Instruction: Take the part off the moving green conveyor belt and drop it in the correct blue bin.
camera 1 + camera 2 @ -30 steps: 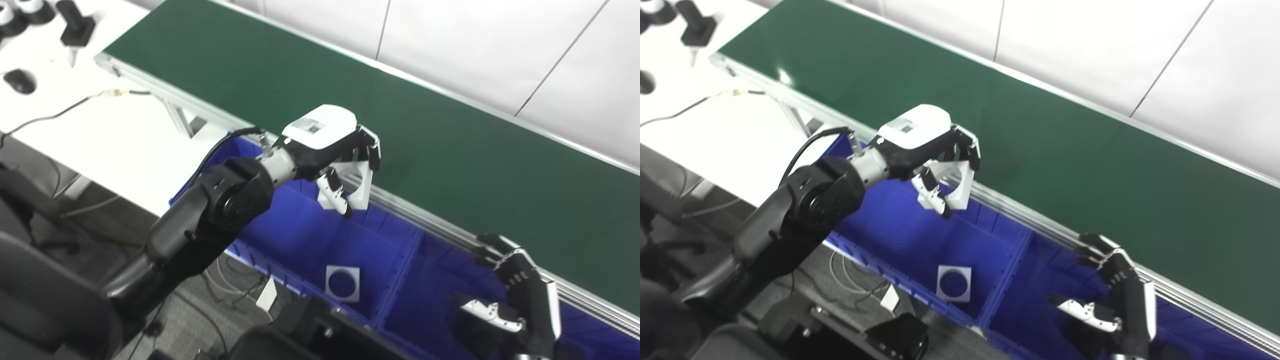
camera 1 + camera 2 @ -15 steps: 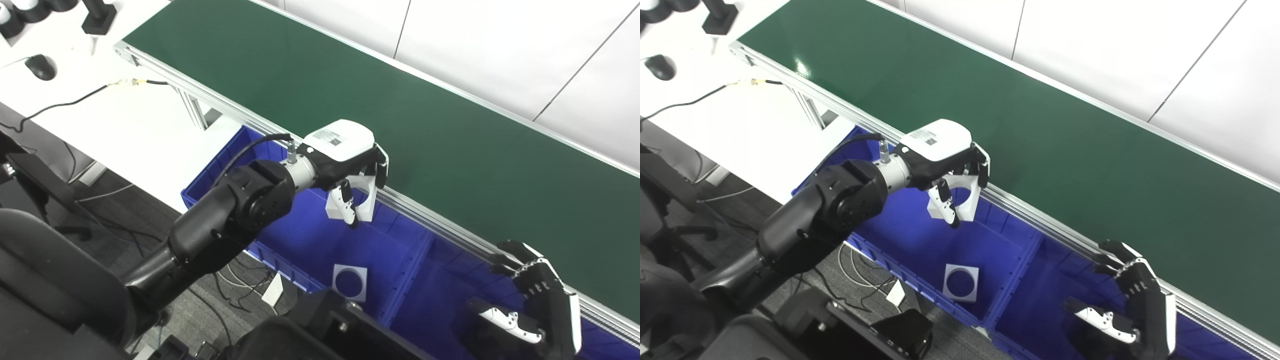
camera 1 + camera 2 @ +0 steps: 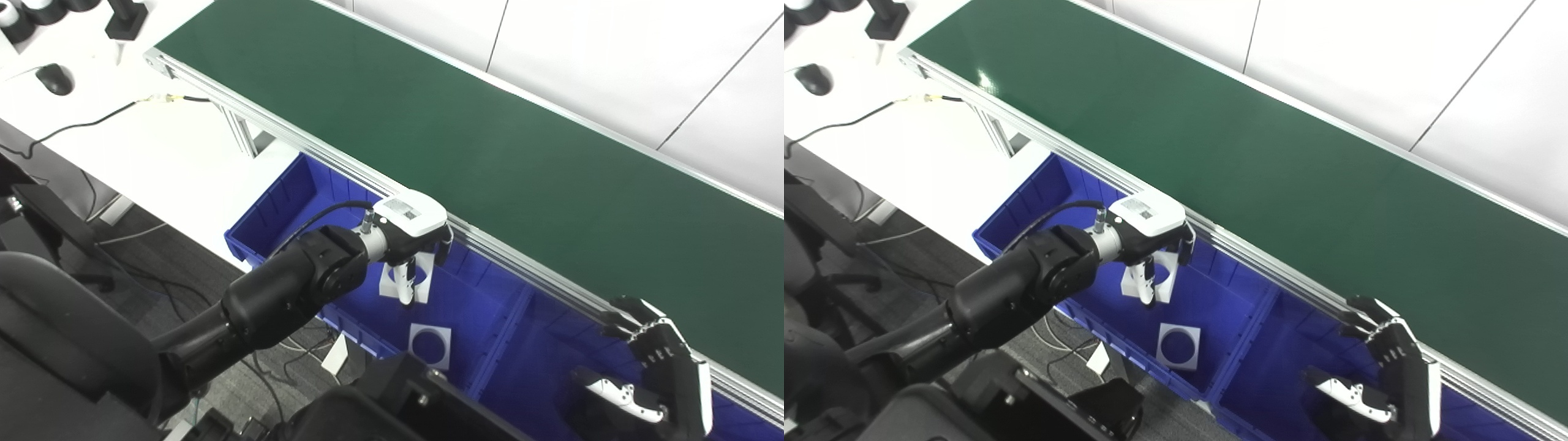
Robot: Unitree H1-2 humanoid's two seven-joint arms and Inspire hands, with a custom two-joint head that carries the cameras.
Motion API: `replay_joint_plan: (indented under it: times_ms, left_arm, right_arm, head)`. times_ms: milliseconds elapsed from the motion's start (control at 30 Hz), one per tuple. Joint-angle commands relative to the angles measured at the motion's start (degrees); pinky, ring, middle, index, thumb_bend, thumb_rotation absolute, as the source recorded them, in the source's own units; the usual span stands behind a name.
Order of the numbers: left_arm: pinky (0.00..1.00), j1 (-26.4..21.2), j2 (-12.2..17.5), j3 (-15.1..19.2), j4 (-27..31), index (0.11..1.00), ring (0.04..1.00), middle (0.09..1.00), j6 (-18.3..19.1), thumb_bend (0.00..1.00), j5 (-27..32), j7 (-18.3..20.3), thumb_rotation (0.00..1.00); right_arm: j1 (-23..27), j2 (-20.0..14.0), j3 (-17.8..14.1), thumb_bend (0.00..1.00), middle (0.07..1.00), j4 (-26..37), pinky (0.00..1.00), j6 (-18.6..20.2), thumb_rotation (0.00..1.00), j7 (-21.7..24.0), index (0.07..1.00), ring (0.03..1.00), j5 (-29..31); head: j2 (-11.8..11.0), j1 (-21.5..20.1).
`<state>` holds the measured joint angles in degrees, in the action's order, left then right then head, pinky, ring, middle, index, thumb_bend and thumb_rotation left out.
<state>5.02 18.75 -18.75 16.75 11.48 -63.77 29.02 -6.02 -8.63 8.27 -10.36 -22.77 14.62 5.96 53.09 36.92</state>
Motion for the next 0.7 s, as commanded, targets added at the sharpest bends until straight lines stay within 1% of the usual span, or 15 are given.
replay_joint_plan:
  times_ms: [0, 233, 333, 400, 433, 467, 500, 533, 567, 667]
  left_arm:
    - [0.32, -1.13, 0.06, -0.03, 0.50, 0.552, 0.411, 0.468, -0.67, 0.47, -1.11, -2.30, 0.00]
    - [0.32, -1.11, 0.50, -0.31, 0.55, 0.556, 0.406, 0.464, -0.65, 0.47, -1.60, -2.29, 0.00]
    - [0.31, -0.78, 0.66, -0.08, 0.66, 0.563, 0.406, 0.468, -1.19, 0.47, -1.34, -3.61, 0.00]
    - [0.34, -0.54, 0.76, 0.10, 0.86, 0.557, 0.394, 0.469, -1.48, 0.49, -0.75, -4.32, 0.00]
    - [0.37, -0.42, 0.80, 0.20, 0.97, 0.530, 0.448, 0.477, -1.58, 0.51, -0.42, -4.62, 0.00]
    - [0.44, -0.43, 1.18, -0.08, 1.45, 0.579, 0.529, 0.556, -1.76, 0.69, -0.93, -4.32, 0.04]
    - [0.48, -0.45, 1.47, -0.30, 1.79, 0.635, 0.575, 0.622, -1.90, 0.84, -1.36, -4.07, 0.07]
    - [0.53, -0.56, 1.81, -0.63, 2.19, 0.682, 0.634, 0.689, -2.08, 0.95, -2.09, -3.56, 0.13]
    - [0.54, -0.62, 2.04, -0.83, 2.50, 0.687, 0.643, 0.697, -2.29, 0.96, -2.55, -3.20, 0.14]
    - [0.59, -0.66, 2.40, -1.00, 3.06, 0.718, 0.711, 0.748, -2.66, 1.00, -2.50, -2.66, 0.20]
  right_arm:
    - [0.47, 0.33, -0.30, 0.95, 0.729, 1.61, 0.57, -1.16, 0.11, 0.51, 0.699, 0.653, 0.65]
    - [0.22, 0.59, -0.28, 0.95, 0.727, 1.89, 0.57, -0.89, 0.10, 0.13, 0.701, 0.653, -0.01]
    - [0.18, 0.74, -0.25, 0.95, 0.726, 1.84, 0.57, -1.28, 0.10, -0.02, 0.699, 0.652, -0.46]
    - [0.10, 0.84, -0.24, 0.95, 0.726, 1.98, 0.57, -1.15, 0.11, 0.01, 0.698, 0.652, -0.46]
    - [0.05, 0.89, -0.23, 0.95, 0.727, 2.08, 0.57, -1.01, 0.11, 0.06, 0.698, 0.652, -0.37]
    - [-0.02, 0.95, -0.23, 0.95, 0.728, 2.23, 0.57, -0.91, 0.10, 0.05, 0.698, 0.652, -0.38]
    - [-0.07, 0.98, -0.23, 0.96, 0.728, 2.34, 0.57, -0.86, 0.10, 0.03, 0.698, 0.652, -0.40]
    - [-0.07, 0.96, -0.22, 0.95, 0.729, 2.26, 0.57, -1.07, 0.10, 0.08, 0.699, 0.653, -0.43]
    - [-0.09, 0.95, -0.20, 0.95, 0.729, 2.21, 0.57, -1.21, 0.10, 0.15, 0.699, 0.653, -0.38]
    - [-0.13, 0.91, -0.18, 0.95, 0.731, 2.17, 0.58, -1.33, 0.11, 0.23, 0.701, 0.654, -0.37]
  head:
    - [-0.03, -0.10]
    - [-0.16, -0.60]
    - [-0.25, -0.90]
    - [-0.29, -1.10]
    - [-0.29, -1.10]
    - [-0.31, -1.14]
    - [-0.31, -1.14]
    - [-0.30, -1.13]
    - [-0.34, -1.24]
    - [-0.31, -1.32]
